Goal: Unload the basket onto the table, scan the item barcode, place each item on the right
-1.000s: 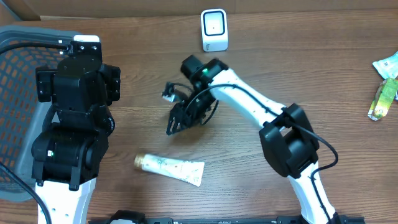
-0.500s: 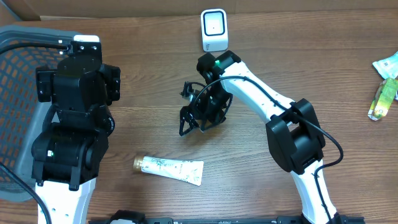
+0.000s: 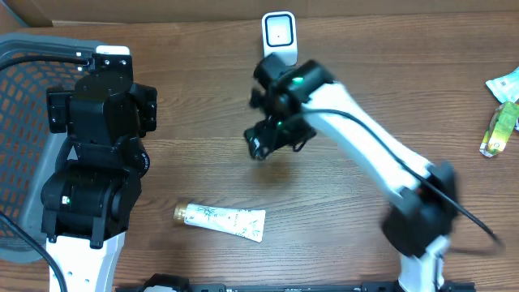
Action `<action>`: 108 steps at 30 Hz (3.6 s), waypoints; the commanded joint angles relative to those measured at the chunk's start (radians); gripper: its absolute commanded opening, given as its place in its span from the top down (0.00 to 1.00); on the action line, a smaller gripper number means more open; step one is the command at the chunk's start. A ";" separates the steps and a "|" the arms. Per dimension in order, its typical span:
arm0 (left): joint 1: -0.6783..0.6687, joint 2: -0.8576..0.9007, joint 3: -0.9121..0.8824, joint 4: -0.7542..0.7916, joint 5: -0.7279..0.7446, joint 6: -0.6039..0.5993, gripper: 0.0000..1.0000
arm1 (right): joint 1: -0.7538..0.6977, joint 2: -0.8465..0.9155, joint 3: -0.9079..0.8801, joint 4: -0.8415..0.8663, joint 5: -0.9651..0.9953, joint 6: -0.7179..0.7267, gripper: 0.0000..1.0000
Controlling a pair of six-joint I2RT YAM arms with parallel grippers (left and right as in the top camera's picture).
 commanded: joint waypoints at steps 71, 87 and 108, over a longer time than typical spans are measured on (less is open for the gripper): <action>-0.361 0.132 -0.743 -0.057 0.652 -0.456 0.00 | -0.113 -0.819 0.011 -0.264 0.427 0.278 0.00; -0.397 0.132 -0.743 0.043 0.738 -1.487 0.03 | -0.113 -0.817 0.011 -0.274 0.428 0.266 0.00; -0.394 0.222 -0.746 -0.121 0.388 -2.102 0.00 | -0.113 -0.777 0.011 -0.285 0.427 0.266 0.00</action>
